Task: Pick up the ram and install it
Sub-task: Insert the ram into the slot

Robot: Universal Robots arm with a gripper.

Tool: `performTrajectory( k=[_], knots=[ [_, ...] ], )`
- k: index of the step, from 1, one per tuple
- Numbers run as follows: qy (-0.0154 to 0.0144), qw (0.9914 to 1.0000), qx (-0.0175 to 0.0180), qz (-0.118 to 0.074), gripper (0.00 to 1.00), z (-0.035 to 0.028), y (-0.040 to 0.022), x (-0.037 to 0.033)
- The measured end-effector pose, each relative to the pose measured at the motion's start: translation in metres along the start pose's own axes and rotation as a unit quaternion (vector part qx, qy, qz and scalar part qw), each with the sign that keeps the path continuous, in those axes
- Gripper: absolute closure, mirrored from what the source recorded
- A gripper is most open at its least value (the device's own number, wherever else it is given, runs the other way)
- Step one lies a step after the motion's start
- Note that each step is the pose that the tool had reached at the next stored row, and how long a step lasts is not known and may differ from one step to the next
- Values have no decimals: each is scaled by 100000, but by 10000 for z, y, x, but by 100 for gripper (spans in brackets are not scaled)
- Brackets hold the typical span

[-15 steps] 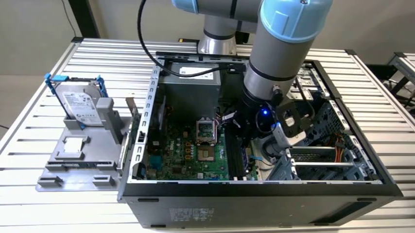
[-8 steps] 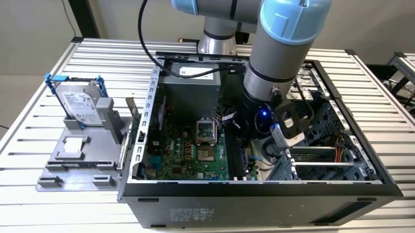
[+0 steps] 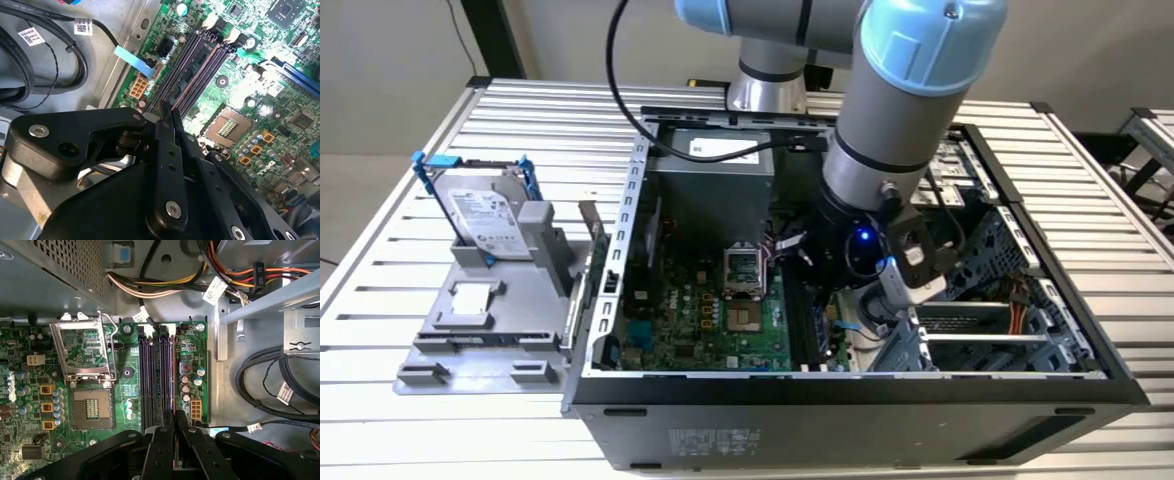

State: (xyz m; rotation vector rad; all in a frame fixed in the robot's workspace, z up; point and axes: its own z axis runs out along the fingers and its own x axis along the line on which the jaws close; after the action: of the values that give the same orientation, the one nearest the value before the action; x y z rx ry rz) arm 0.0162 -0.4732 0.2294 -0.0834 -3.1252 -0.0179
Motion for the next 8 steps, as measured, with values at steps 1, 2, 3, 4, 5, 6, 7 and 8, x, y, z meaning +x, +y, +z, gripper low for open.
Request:
performTrajectory(
  k=[1,2,3,4,5,6,7,8],
  knots=[
    [2,100000,10,-2,100,0,0,-7],
    [8,100000,37,0,100,0,1,-12],
    [4,100000,78,4,100,1,1,-14],
    [-2,100000,135,10,100,1,1,-14],
    [-6,100000,210,13,100,1,1,-15],
    [-9,100000,290,10,100,1,1,-15],
    [-15,99999,370,8,100,2,1,-16],
    [-16,99999,451,4,100,3,1,-16]
  ],
)
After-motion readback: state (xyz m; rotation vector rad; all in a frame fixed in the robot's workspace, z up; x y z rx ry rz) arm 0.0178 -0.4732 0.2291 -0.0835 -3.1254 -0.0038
